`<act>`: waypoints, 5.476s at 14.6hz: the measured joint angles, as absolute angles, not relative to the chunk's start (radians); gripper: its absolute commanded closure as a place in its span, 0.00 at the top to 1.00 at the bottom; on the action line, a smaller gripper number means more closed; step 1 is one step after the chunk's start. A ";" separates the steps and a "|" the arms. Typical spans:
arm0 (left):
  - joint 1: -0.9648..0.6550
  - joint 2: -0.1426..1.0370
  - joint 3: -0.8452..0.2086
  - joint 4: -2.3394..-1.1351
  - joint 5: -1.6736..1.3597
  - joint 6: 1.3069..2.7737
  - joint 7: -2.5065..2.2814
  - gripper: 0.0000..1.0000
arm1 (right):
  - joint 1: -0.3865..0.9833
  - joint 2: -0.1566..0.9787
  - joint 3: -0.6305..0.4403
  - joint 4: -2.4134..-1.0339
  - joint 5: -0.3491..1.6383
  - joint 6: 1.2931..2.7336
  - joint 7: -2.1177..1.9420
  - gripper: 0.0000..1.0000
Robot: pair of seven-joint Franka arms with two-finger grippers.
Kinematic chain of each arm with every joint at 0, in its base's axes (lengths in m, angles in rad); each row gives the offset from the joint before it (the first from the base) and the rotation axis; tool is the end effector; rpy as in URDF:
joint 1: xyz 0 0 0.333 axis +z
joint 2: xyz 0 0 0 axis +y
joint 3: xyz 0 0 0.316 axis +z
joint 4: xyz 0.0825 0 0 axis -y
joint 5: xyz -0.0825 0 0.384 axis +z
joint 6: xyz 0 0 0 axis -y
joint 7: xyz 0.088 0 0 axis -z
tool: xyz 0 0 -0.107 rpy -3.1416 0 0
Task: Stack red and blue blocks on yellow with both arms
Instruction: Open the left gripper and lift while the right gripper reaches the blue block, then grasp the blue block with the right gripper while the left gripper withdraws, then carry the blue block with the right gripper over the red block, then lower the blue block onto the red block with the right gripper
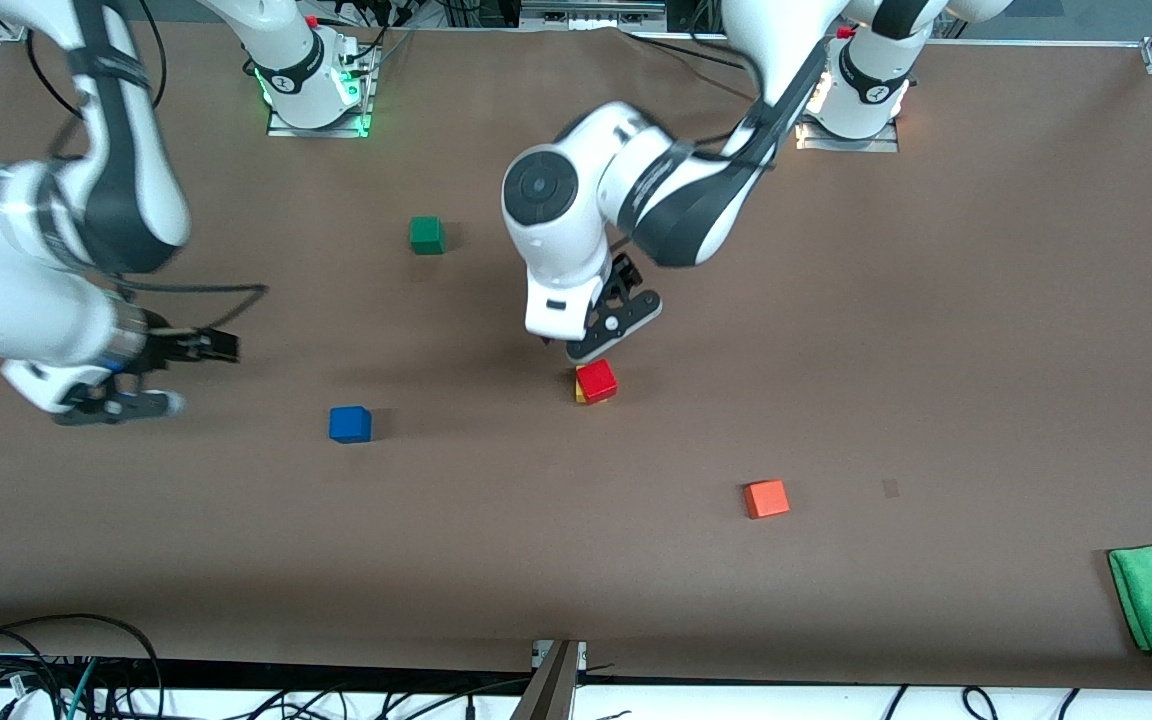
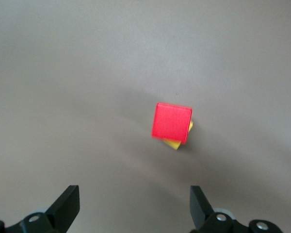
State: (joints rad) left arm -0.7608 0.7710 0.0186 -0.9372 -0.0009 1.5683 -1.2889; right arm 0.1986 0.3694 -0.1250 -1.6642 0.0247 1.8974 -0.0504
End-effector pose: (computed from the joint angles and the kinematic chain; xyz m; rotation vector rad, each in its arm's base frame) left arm 0.5444 -0.5061 0.4131 -2.9046 -0.8076 0.0953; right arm 0.6415 0.0568 0.3839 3.1049 0.1863 -0.2071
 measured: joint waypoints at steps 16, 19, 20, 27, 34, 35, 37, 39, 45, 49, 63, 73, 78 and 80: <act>-0.524 0.427 0.041 -1.067 0.013 1.153 -0.615 1.00 | 0.311 0.651 -0.121 -1.682 0.188 2.389 0.016 1.00; -0.485 0.387 0.041 -1.091 0.014 1.127 -0.527 1.00 | 0.338 0.681 -0.121 -1.683 0.188 2.423 0.045 0.98; -0.471 0.378 0.041 -1.111 0.014 1.127 -0.496 1.00 | 0.338 0.688 -0.121 -1.683 0.189 2.426 0.046 0.93; -0.207 0.238 0.044 -1.315 0.020 1.218 -0.109 1.00 | 0.337 0.693 -0.125 -1.714 0.189 2.451 0.046 0.25; 0.006 0.228 0.044 -1.371 0.020 1.337 0.128 1.00 | 0.355 0.646 -0.123 -1.669 0.190 2.363 0.100 0.16; 0.030 0.234 0.044 -1.380 0.020 1.361 0.149 1.00 | 0.372 0.631 -0.123 -1.635 0.190 2.300 0.130 0.16; 0.053 0.248 0.044 -1.419 0.020 1.440 0.166 1.00 | 0.413 0.606 -0.123 -1.540 0.189 2.160 0.204 0.17; 0.054 0.258 0.039 -1.495 0.018 1.556 0.166 1.00 | 0.455 0.591 -0.122 -1.446 0.188 2.040 0.263 0.17; 0.025 0.246 0.024 -1.669 -0.015 1.741 0.121 1.00 | 0.663 0.619 -0.121 -1.286 0.164 1.958 0.595 0.17; -0.055 0.204 0.021 -1.701 -0.015 1.762 0.017 1.00 | 0.800 0.715 -0.121 -1.202 0.098 2.011 0.804 0.18; -0.073 0.074 0.023 -1.531 -0.015 1.504 0.007 1.00 | 0.877 0.828 -0.129 -1.186 -0.007 2.196 0.902 0.21; -0.075 0.075 0.022 -1.453 -0.015 1.463 0.006 1.00 | 0.876 0.838 -0.134 -1.185 -0.038 2.198 0.901 0.41; -0.075 0.088 0.022 -1.453 -0.015 1.444 0.004 1.00 | 0.876 0.854 -0.135 -1.184 -0.038 2.219 0.901 0.79; -0.075 0.099 0.022 -1.453 -0.015 1.443 0.004 1.00 | 0.876 0.854 -0.135 -1.183 -0.039 2.220 0.901 1.00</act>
State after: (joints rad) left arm -0.0746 0.0985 0.0218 -1.4532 -0.0151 1.4435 0.0041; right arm 0.8763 0.8543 -0.1350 -1.1829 -0.0386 2.2195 0.9013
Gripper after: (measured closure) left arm 0.000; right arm 0.414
